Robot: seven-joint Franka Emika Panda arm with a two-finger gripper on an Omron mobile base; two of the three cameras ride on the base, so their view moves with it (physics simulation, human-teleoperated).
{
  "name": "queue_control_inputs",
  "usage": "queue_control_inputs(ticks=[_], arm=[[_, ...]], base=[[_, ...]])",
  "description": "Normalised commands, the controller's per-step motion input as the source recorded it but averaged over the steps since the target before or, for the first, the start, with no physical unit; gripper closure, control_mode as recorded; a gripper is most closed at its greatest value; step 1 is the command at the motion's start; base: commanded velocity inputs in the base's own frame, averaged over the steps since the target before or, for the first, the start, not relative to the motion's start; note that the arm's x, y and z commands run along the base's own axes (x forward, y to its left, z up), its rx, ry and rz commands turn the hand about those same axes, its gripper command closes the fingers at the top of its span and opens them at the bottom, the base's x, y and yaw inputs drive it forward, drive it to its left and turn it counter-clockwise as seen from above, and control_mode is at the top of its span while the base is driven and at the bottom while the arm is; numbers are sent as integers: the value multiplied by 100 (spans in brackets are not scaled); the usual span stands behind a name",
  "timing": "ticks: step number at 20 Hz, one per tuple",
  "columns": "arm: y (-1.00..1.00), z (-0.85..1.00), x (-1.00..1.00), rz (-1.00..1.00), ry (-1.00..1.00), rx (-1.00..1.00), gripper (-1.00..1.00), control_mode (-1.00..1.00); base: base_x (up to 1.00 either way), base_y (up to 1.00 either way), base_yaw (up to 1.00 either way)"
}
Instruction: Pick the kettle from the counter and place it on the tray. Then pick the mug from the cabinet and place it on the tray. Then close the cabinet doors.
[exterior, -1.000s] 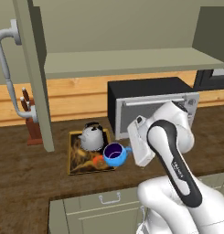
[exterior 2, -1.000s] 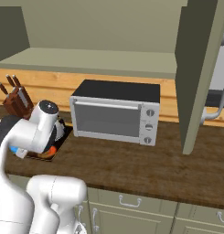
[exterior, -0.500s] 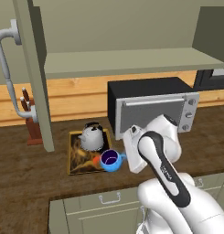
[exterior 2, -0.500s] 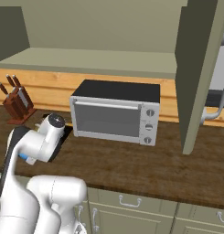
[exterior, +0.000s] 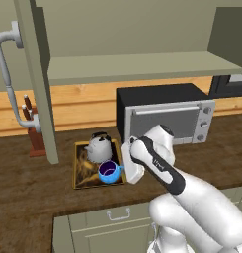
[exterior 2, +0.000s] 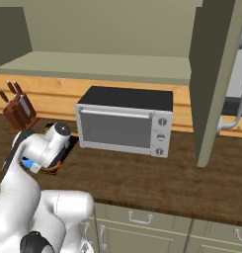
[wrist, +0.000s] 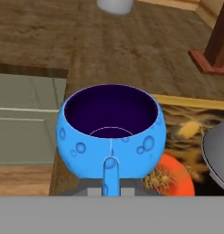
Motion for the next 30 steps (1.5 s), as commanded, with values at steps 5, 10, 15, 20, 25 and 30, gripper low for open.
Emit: queue_control_inputs(ticks=[5, 10, 15, 20, 25, 30], arm=[[14, -32, 46, 6, 12, 0, 100, -100], [8, -24, 36, 4, 6, 0, 100, -100], [4, -18, 12, 4, 1, 0, 100, -100], [9, -14, 3, 3, 0, 0, 100, -100], [9, -16, 0, 0, 0, 0, 100, -100], [2, -18, 0, 0, 0, 0, 100, -100]], base=[[0, 0, 0], [0, 0, 0], [0, 0, 0], [0, 0, 0], [0, 0, 0], [0, 0, 0]])
